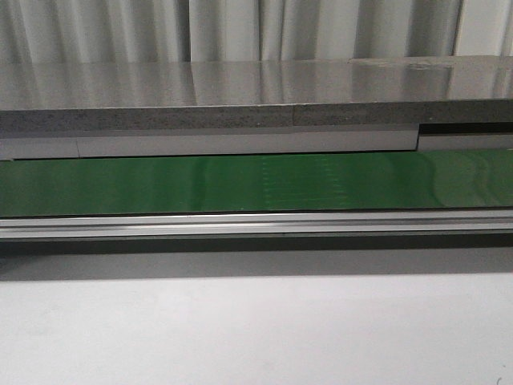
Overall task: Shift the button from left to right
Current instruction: 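Lift the button with the right gripper and carry it over the green tray, then lower the button into the green tray and open the right gripper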
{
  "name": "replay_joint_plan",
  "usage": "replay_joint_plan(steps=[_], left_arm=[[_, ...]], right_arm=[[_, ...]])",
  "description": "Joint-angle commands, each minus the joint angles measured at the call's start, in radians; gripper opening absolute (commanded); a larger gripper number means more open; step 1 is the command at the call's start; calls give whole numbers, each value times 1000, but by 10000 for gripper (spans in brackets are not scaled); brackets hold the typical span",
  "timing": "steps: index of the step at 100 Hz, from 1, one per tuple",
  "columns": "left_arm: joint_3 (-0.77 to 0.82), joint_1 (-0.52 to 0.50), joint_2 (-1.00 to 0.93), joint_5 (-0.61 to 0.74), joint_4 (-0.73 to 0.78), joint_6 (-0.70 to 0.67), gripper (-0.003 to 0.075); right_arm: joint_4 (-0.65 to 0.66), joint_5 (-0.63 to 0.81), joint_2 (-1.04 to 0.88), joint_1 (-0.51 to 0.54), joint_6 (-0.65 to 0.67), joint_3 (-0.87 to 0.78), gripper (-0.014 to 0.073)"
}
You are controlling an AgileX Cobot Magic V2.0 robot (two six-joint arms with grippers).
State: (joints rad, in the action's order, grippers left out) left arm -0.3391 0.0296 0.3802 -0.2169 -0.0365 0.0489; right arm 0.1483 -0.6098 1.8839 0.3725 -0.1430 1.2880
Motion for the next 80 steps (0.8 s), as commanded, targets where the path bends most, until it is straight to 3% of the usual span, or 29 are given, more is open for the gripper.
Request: replay_joint_plan(steps=[1, 80], left_arm=[[-26, 8, 5, 79, -10, -2, -20], [-26, 8, 5, 79, -10, -2, -20]], right_arm=[[-42, 40, -44, 3, -43, 35, 164], [-86, -14, -43, 4, -60, 35, 168]])
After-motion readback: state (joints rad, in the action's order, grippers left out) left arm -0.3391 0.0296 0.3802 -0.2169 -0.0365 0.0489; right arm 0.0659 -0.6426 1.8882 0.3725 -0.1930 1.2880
